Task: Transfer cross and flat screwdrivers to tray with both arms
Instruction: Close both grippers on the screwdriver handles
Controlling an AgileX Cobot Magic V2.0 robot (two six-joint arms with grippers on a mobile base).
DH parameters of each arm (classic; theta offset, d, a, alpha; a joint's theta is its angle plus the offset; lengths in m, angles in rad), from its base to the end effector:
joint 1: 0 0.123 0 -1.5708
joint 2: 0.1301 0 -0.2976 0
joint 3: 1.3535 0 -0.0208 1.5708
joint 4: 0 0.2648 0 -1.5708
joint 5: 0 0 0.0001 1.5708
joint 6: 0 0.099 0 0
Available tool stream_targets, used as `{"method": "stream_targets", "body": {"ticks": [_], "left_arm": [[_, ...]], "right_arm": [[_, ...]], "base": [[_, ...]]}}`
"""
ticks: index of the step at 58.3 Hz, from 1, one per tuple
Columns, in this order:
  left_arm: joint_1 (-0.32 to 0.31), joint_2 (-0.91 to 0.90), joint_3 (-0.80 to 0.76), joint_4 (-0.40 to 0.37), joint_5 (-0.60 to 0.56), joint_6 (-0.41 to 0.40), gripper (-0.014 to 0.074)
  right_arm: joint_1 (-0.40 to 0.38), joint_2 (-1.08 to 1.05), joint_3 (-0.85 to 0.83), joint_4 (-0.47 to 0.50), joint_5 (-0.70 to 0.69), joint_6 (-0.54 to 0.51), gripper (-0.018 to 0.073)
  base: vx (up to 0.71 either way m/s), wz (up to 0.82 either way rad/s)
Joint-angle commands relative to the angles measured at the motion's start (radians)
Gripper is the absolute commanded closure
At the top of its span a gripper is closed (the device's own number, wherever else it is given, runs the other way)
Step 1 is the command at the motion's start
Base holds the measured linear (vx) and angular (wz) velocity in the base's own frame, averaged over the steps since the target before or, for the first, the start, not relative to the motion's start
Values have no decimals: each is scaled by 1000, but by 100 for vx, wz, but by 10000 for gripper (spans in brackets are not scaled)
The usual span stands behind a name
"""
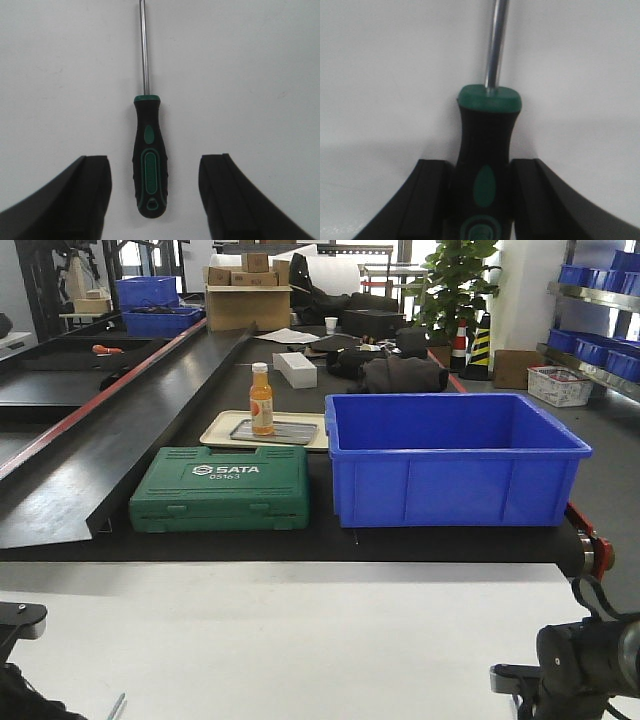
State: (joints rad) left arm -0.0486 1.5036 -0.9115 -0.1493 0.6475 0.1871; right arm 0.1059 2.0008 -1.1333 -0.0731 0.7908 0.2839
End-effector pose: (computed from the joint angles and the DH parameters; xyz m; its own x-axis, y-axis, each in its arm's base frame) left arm 0.3002 -0.0235 0.2202 -0.9026 0.1114 -0.4158 0.1466 0.9877 -0.0538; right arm 0.3595 0.0330 0.1048 -0.9920 0.1259 -0.0130 0.1264 0.9907 -0.0503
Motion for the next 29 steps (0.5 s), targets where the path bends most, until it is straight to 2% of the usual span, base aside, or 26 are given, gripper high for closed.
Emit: {"method": "stream_targets", "body": {"ticks": [1, 7, 17, 29], "left_arm": [[-7, -31, -23, -11, -22, -4, 77], [-7, -31, -23, -11, 2, -5, 77], [-7, -25, -23, -10, 61, -63, 77], [-7, 57, -23, -10, 99, -63, 77]], "right_arm": [[-3, -31, -21, -2, -29, -3, 471], [-3, -28, -21, 1, -35, -3, 575], [-3, -27, -21, 4, -50, -3, 572], [-3, -27, -21, 4, -48, -4, 571]], "base": [[0, 0], [0, 0], [0, 0], [0, 0]]}}
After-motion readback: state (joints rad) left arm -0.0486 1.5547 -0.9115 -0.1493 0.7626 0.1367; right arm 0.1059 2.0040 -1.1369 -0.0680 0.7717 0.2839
